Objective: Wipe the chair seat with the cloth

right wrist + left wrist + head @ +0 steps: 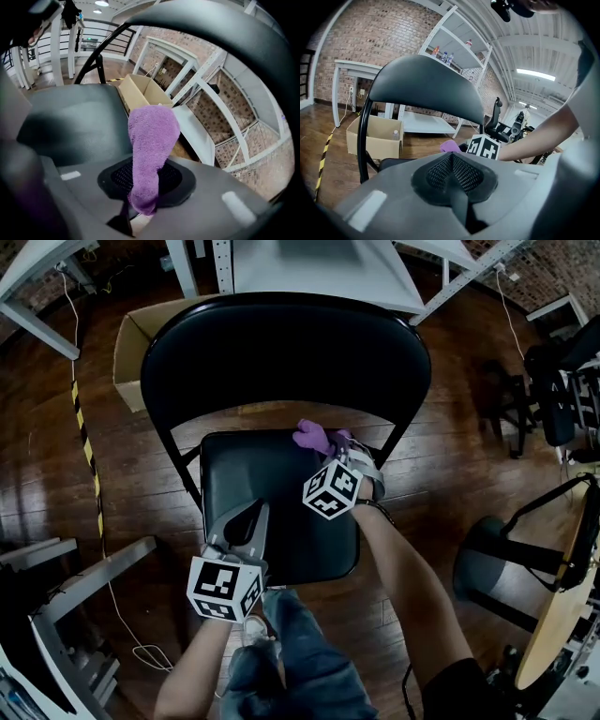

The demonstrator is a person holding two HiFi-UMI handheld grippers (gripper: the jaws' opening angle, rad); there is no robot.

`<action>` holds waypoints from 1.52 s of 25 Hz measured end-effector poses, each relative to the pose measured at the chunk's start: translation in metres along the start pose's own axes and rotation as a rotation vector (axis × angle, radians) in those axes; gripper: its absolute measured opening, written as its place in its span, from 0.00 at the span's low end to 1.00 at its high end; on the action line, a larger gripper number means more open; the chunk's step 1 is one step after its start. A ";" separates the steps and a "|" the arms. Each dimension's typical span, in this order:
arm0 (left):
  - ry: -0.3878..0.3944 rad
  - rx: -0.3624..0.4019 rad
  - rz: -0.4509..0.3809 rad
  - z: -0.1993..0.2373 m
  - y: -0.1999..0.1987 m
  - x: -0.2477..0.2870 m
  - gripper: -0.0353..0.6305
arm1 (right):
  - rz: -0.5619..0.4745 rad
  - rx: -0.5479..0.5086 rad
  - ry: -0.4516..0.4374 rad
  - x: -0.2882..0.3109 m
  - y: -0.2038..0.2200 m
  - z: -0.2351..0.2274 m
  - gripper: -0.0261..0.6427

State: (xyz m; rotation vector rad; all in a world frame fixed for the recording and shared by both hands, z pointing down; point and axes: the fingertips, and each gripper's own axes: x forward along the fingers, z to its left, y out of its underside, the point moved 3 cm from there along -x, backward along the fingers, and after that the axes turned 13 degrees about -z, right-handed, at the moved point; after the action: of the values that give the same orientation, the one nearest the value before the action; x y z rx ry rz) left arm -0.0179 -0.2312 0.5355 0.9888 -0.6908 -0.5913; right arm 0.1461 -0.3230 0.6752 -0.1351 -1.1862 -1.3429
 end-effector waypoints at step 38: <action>0.100 0.035 0.065 -0.071 0.055 -0.099 0.06 | -0.015 0.128 -0.095 -0.139 0.043 0.206 0.16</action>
State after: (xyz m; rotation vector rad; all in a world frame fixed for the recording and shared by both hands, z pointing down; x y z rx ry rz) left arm -0.0206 -0.0973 0.5334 1.0175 -0.6442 -0.4713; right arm 0.0920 -0.0774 0.6937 -0.0995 -1.3512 -1.2810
